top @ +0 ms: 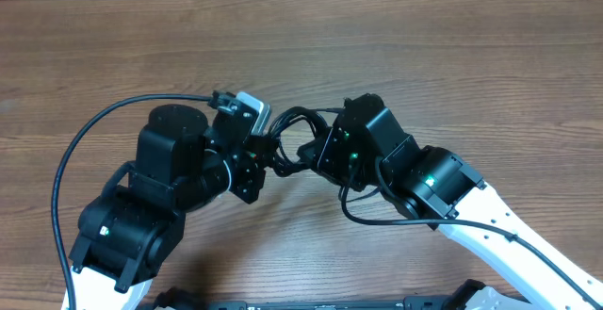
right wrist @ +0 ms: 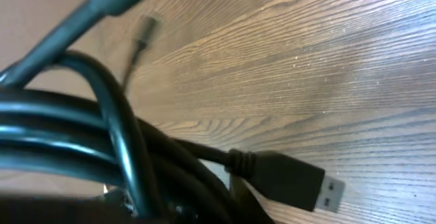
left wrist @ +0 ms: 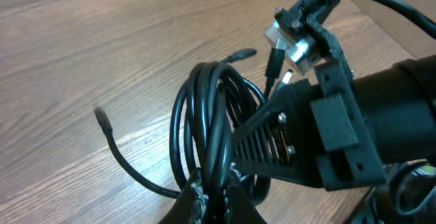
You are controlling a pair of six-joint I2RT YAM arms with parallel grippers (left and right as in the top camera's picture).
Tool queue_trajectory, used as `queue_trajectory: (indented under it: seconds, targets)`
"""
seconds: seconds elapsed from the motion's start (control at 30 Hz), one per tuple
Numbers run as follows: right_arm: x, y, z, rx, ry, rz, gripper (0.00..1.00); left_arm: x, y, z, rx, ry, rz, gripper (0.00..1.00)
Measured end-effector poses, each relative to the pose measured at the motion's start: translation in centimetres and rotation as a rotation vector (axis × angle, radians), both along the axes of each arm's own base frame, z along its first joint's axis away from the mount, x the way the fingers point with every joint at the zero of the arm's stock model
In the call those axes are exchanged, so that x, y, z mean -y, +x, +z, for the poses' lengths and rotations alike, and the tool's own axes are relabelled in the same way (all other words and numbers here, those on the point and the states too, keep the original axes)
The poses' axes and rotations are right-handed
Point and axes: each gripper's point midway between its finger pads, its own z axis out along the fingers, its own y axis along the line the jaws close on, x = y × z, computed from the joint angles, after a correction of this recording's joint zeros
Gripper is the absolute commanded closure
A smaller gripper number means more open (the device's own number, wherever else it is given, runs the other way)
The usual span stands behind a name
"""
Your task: Untangle cables
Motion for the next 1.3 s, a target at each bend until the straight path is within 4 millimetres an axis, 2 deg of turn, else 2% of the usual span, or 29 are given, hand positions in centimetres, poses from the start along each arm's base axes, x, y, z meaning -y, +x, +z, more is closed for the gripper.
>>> queue_trajectory:
  seconds: [0.23,0.47,0.8,1.07,1.3]
  targets:
    - [1.0,0.2,-0.8,0.012,-0.070,-0.044,0.87,0.0,-0.6,-0.5,-0.033,0.004,-0.012,0.96]
    - [3.4,0.8,-2.0,0.037,-0.198,-0.125,0.88,0.1,-1.0,-1.0,-0.058,0.014,-0.018,0.96]
    - [5.0,2.3,-1.6,0.155,-0.304,-0.179,0.89,0.1,-0.8,-1.4,-0.070,0.022,-0.015,0.96]
    - [6.3,3.4,-1.1,0.297,-0.457,-0.106,0.86,-0.1,-0.9,-1.8,-0.079,0.040,-0.006,0.96]
    - [7.6,4.1,-0.7,0.426,-0.633,0.015,0.77,-0.1,-0.8,-1.8,-0.079,0.041,-0.005,0.96]
